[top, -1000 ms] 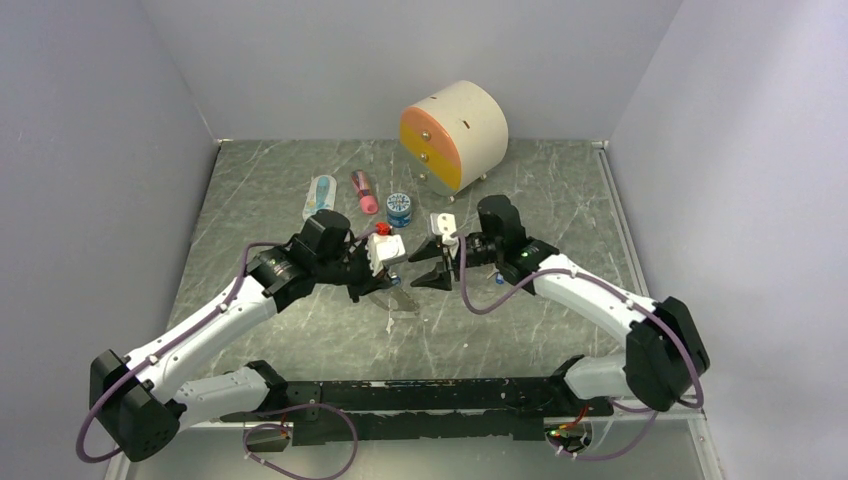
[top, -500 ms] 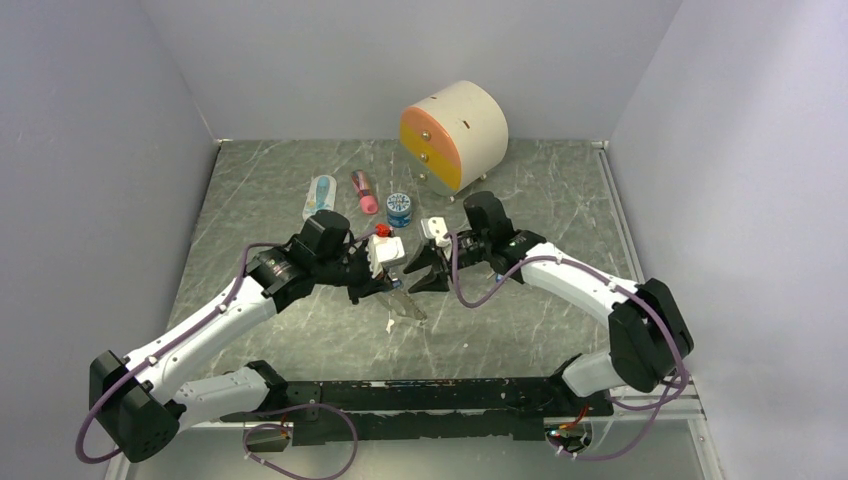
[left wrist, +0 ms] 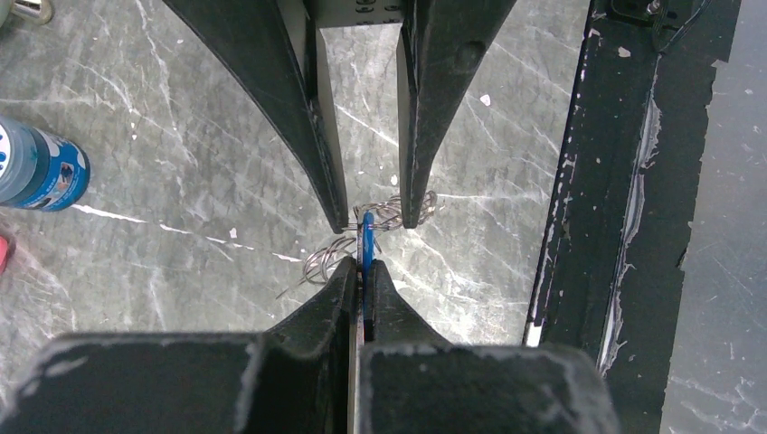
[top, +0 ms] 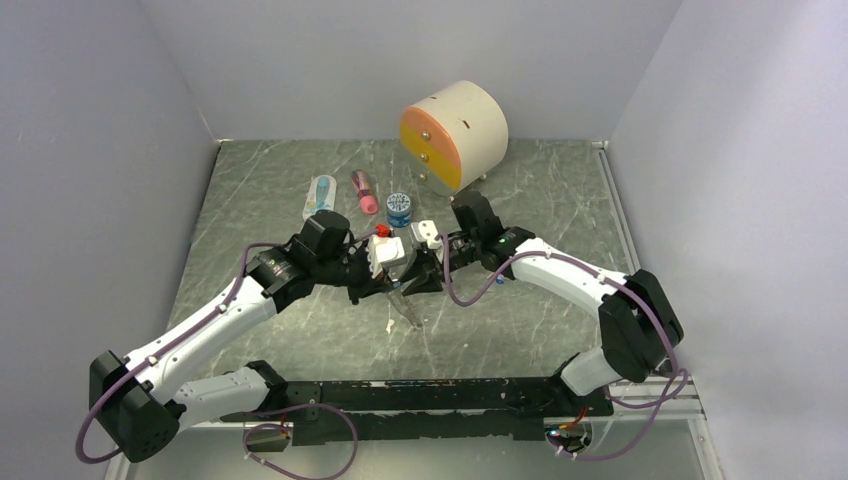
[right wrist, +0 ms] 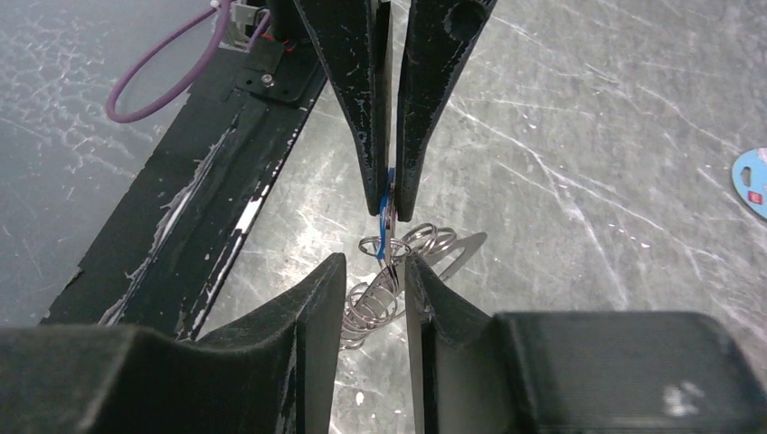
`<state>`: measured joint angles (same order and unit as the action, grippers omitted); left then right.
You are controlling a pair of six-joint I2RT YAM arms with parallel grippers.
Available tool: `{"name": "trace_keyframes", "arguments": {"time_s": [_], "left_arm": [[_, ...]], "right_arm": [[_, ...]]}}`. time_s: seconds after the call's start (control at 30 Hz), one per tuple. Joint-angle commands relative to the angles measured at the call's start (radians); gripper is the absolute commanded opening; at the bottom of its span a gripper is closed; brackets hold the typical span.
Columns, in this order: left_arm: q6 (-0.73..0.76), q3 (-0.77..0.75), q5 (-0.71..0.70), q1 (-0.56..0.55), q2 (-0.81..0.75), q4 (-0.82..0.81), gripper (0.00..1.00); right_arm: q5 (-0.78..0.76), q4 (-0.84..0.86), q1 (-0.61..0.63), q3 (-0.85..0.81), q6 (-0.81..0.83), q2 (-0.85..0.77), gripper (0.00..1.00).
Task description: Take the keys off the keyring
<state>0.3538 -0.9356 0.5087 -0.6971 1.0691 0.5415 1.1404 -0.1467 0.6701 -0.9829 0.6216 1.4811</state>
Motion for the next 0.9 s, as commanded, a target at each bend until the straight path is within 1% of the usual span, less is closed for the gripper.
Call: {"name": "trace_keyframes", "arguments": {"time_s": [0.0,0.07,0.1,0.17,0.33,0.4,0.53,0.7,0.87], "left_arm": [[0.014,-0.039,0.034,0.001,-0.024,-0.023,0.03],[0.014,-0.039,0.031,0.001,-0.027,-0.023,0.03],[0.014,-0.039,0.030,0.002,-0.028,-0.023,0.03],[0.014,-0.038,0.027,0.001,-0.030,-0.022,0.03],[0.018,-0.040,0.002,0.001,-0.037,-0.011,0.03],[0.023,-0.040,-0.022,0.001,-0.044,0.001,0.03],[0.036,-0.041,-0.070,0.002,-0.061,0.026,0.02],[0.041,-0.037,-0.114,0.003,-0.070,0.049,0.03],[0.040,-0.042,-0.144,0.006,-0.045,0.062,0.03]], "right_arm": [[0.051,-0.019,0.010,-0.048,0.046,0.017,0.33],[0.049,-0.025,0.009,-0.051,0.047,0.020,0.31],[0.049,-0.029,0.009,-0.052,0.049,0.022,0.28],[0.043,-0.037,0.010,-0.054,0.054,0.021,0.19],[0.028,-0.031,0.008,-0.046,0.049,0.011,0.00],[0.031,-0.001,0.002,-0.032,0.029,0.003,0.00],[0.049,0.119,-0.026,0.021,-0.059,-0.031,0.00],[0.020,0.143,-0.028,0.045,-0.085,-0.070,0.00],[0.012,0.231,-0.037,0.076,-0.136,-0.101,0.00]]}}
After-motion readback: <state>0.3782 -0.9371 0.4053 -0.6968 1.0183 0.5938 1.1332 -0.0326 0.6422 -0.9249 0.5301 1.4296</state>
